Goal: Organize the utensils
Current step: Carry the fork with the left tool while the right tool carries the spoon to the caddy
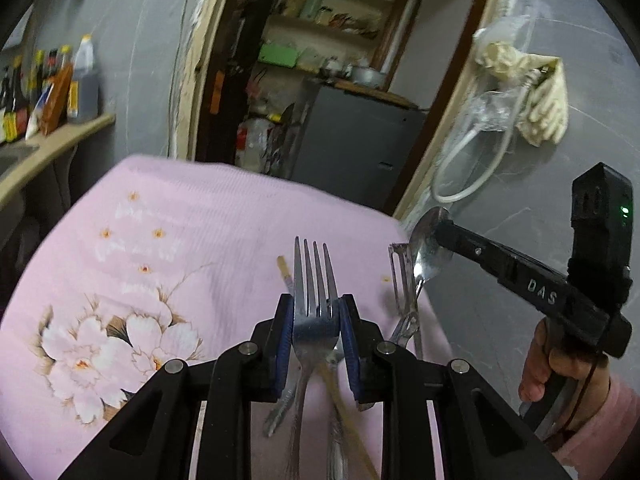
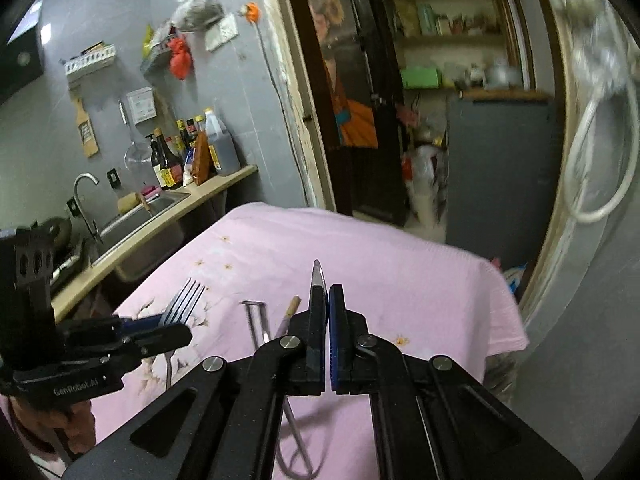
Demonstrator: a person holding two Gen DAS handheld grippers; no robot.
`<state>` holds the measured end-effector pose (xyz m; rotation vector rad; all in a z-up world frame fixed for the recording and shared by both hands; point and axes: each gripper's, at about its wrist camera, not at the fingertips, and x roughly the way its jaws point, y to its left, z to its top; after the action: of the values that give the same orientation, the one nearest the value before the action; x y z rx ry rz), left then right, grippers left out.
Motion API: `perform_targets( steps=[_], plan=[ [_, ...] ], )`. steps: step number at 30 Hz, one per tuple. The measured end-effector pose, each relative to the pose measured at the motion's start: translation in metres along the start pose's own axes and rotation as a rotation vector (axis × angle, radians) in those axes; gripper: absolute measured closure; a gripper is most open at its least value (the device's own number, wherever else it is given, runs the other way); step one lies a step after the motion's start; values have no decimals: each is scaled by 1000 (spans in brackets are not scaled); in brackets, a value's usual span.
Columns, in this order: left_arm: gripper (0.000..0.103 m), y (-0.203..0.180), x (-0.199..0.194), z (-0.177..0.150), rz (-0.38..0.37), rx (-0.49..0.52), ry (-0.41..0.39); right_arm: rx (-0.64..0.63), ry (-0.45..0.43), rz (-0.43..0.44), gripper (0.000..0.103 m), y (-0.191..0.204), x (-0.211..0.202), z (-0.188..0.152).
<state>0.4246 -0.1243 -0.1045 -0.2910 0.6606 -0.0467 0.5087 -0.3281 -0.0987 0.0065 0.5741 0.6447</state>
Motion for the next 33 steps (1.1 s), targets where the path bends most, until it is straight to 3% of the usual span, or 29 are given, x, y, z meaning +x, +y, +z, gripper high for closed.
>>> perform_targets(
  steps=[7, 8, 14, 20, 33],
  plan=[
    [85, -13, -40, -7, -41, 68, -45, -92, -86, -115, 101, 49, -61, 4],
    [100, -14, -46, -9, -50, 78, -48, -97, -95, -126, 101, 56, -70, 4],
    [100, -16, -77, -20, -90, 117, -51, -100, -119, -179, 101, 88, -95, 0],
    [100, -9, -111, -21, -108, 117, -65, -86, -219, -247, 101, 119, -134, 11],
    [100, 10, -250, 30, -230, 139, -195, -119, -405, -303, 101, 241, -234, 62]
  ],
)
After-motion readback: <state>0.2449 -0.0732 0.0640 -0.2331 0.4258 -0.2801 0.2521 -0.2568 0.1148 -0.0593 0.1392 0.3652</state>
